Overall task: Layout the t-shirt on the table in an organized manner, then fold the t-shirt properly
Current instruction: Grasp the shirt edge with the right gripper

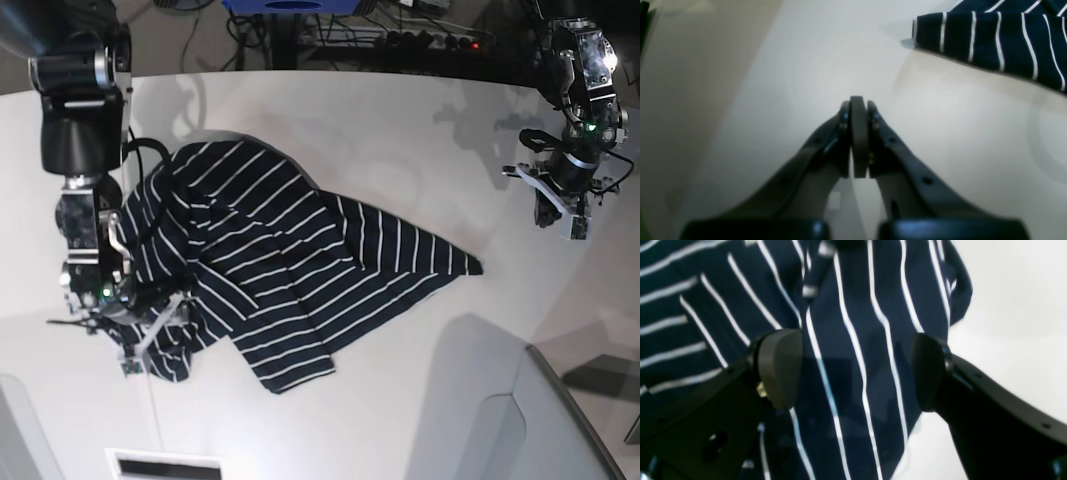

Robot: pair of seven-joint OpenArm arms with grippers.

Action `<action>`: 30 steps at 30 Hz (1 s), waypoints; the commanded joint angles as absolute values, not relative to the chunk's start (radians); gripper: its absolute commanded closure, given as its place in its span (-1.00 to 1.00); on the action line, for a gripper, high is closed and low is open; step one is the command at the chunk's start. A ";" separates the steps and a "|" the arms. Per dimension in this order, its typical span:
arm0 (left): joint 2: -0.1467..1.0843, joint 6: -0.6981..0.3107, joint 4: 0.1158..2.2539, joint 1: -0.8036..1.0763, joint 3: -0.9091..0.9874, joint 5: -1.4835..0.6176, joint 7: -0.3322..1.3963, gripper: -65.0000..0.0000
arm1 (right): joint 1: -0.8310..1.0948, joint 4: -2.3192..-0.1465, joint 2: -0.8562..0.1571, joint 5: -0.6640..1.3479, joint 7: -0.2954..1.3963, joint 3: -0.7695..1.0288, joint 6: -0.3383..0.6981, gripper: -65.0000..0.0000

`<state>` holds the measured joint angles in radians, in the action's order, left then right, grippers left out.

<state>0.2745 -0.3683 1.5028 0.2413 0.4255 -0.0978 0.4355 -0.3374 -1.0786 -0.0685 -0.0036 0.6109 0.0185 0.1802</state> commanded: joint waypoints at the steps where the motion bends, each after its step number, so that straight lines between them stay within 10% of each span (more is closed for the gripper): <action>1: 0.286 -0.364 1.518 0.243 0.432 -0.101 0.415 1.00 | -0.384 -1.072 -0.071 -0.005 0.584 -0.007 0.179 -0.46; 14: 0.277 -0.364 1.512 0.254 0.432 -0.099 0.415 1.00 | -0.564 -0.679 -0.073 -0.005 0.390 -0.193 0.035 -0.41; 22: 0.275 -0.364 1.512 0.254 0.426 -0.099 0.415 1.00 | -0.596 -0.587 -0.076 -0.004 0.375 -0.189 0.035 0.94; 30: 0.265 -0.364 1.511 0.252 0.430 -0.099 0.415 1.00 | -0.504 -0.886 -0.107 -0.004 0.490 -0.188 0.035 1.00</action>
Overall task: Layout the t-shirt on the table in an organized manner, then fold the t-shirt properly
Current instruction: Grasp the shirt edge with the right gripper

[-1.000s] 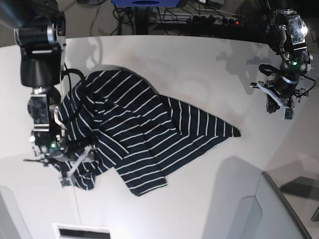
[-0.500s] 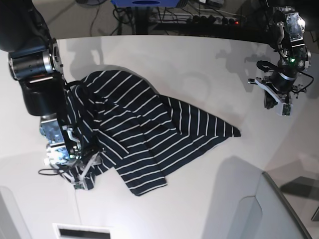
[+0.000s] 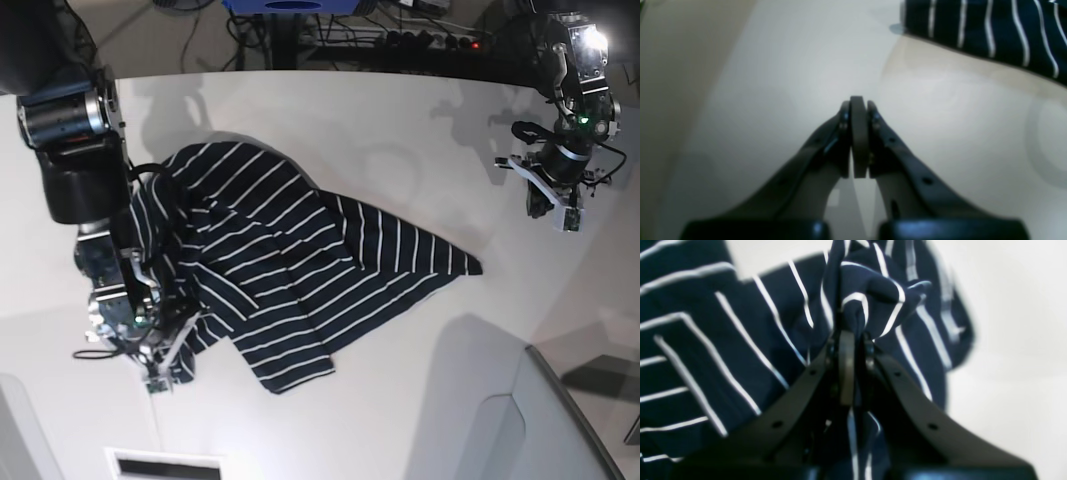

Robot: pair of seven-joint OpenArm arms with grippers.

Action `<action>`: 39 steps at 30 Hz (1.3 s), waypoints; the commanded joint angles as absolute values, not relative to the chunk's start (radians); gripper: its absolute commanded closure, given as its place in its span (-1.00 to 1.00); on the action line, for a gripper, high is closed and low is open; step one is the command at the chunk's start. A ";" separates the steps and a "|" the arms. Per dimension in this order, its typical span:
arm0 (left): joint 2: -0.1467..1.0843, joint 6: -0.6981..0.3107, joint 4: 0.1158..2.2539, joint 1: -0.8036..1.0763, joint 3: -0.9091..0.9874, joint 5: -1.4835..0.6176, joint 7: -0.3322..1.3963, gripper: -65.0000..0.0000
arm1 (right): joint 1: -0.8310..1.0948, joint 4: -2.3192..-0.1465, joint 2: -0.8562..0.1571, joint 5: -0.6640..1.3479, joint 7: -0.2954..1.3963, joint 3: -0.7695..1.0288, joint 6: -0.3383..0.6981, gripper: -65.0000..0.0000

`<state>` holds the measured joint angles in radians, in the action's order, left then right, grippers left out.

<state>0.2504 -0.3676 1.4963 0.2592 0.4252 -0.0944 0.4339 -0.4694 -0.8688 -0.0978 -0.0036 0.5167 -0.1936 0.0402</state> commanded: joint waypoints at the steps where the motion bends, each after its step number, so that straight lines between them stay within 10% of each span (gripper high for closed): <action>1: 0.265 -0.364 1.511 0.252 0.430 -0.099 0.415 1.00 | -0.490 -0.931 -0.111 -0.004 0.513 -0.188 0.035 1.00; 15: 0.265 -0.364 1.512 0.245 0.426 -0.099 0.415 1.00 | -0.213 -1.498 -0.137 -0.004 0.789 0.117 0.039 1.00; 24: 0.269 -0.364 1.512 0.245 0.424 -0.097 0.415 1.00 | -0.147 -1.435 -0.139 -0.005 0.783 0.268 0.036 0.95; 32: 0.269 -0.364 1.512 0.246 0.424 -0.097 0.415 1.00 | -0.088 -1.561 -0.133 -0.005 0.791 0.269 0.035 -0.52; 39: 0.266 -0.364 1.514 0.248 0.424 -0.097 0.415 1.00 | -0.139 -1.570 -0.139 -0.005 0.785 -0.048 0.035 -0.45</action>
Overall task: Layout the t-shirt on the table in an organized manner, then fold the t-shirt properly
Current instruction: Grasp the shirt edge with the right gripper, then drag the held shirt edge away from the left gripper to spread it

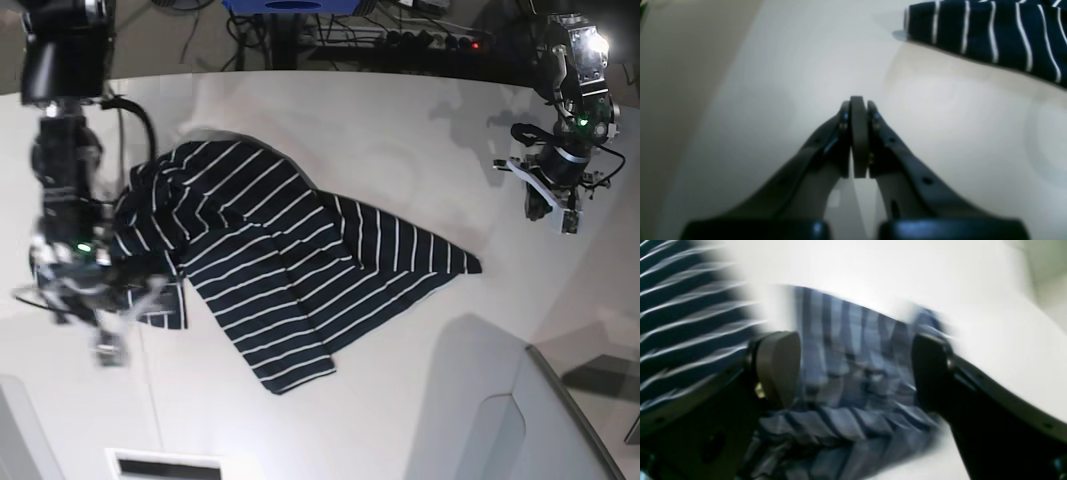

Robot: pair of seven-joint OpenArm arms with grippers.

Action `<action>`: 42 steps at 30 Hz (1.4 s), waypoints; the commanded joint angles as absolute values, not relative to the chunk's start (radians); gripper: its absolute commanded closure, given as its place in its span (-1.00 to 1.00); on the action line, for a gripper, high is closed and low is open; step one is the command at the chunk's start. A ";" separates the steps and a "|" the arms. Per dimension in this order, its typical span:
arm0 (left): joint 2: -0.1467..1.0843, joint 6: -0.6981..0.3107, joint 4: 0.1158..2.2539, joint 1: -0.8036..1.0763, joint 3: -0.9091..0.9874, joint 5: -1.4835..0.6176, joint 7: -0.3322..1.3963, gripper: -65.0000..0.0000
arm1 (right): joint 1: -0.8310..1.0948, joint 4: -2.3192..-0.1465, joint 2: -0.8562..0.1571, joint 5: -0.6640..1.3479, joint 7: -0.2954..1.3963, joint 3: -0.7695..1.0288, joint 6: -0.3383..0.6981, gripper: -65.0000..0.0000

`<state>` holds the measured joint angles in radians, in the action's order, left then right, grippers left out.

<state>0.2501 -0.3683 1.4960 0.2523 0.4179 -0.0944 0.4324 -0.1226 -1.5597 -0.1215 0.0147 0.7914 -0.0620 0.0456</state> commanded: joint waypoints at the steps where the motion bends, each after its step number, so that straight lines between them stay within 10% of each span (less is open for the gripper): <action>1: 0.265 -0.364 1.518 0.248 0.424 -0.097 0.415 1.00 | -0.170 -1.509 -0.134 -0.005 0.782 -0.081 0.035 -0.45; 26: 0.269 -0.364 1.512 0.272 0.432 -0.099 0.415 1.00 | -0.598 -0.501 -0.062 -0.005 0.406 -0.180 0.033 -0.34; 29: 0.269 -0.364 1.512 0.272 0.432 -0.099 0.415 1.00 | -0.595 -0.490 -0.061 -0.004 0.404 -0.179 0.033 -0.04; 33: 0.269 -0.364 1.512 0.274 0.432 -0.099 0.415 1.00 | -0.593 -0.501 -0.061 -0.001 0.412 -0.177 0.033 1.00; 42: 0.268 -0.364 1.512 0.274 0.432 -0.099 0.415 1.00 | -0.479 -0.981 -0.081 -0.004 0.656 -0.179 0.035 1.00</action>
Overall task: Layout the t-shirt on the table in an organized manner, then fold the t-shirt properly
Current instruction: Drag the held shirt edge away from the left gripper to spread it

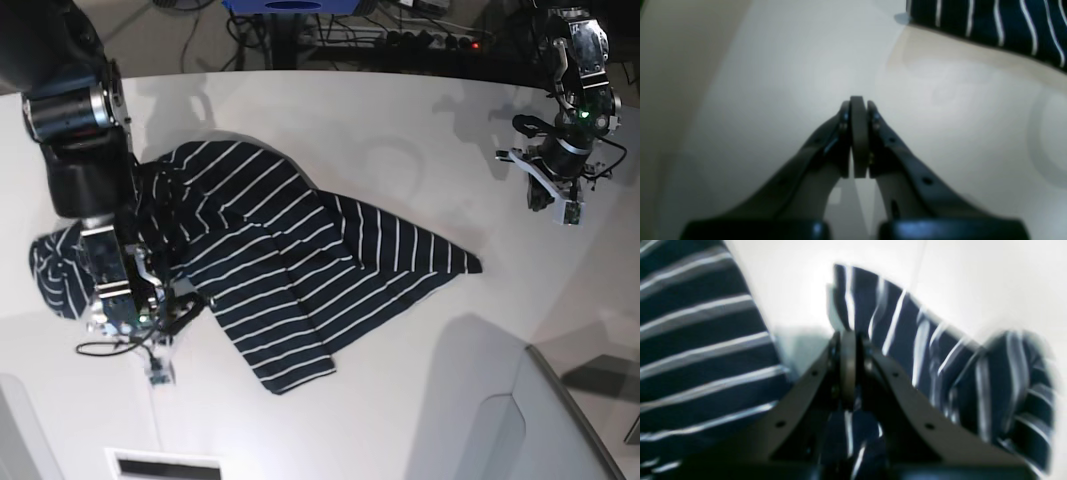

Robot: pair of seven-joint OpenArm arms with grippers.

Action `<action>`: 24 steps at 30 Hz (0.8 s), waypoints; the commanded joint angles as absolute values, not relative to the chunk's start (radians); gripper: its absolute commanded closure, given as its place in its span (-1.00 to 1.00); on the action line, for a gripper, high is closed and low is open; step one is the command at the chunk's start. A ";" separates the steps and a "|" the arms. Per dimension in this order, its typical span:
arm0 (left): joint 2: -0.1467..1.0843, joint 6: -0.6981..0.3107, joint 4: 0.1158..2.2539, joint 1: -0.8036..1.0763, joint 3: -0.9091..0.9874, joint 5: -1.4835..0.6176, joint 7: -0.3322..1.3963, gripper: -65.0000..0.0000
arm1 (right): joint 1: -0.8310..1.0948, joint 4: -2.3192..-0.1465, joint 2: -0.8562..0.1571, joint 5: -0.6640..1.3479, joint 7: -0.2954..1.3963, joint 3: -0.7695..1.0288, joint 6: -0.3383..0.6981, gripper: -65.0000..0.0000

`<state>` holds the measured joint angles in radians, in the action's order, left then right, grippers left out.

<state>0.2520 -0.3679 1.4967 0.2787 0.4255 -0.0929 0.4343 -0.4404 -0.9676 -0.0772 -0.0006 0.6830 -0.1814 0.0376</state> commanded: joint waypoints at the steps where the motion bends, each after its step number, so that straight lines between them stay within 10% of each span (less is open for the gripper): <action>1: 0.268 -0.364 1.512 0.274 0.432 -0.099 0.415 1.00 | -0.466 -1.064 -0.085 -0.004 0.694 -0.179 0.035 1.00; 11: 0.268 -0.364 1.512 0.268 0.427 -0.099 0.415 1.00 | -0.348 -1.659 -0.139 -0.005 0.986 -0.174 0.035 1.00; 24: 0.272 -0.364 1.512 0.266 0.424 -0.097 0.415 1.00 | -0.203 -1.913 -0.200 -0.005 0.915 0.203 0.038 1.00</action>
<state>0.2577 -0.3676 1.4967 0.2718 0.4183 -0.0906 0.4343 -0.1852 -1.8973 -0.1871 -0.0002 0.9363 0.2008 0.0422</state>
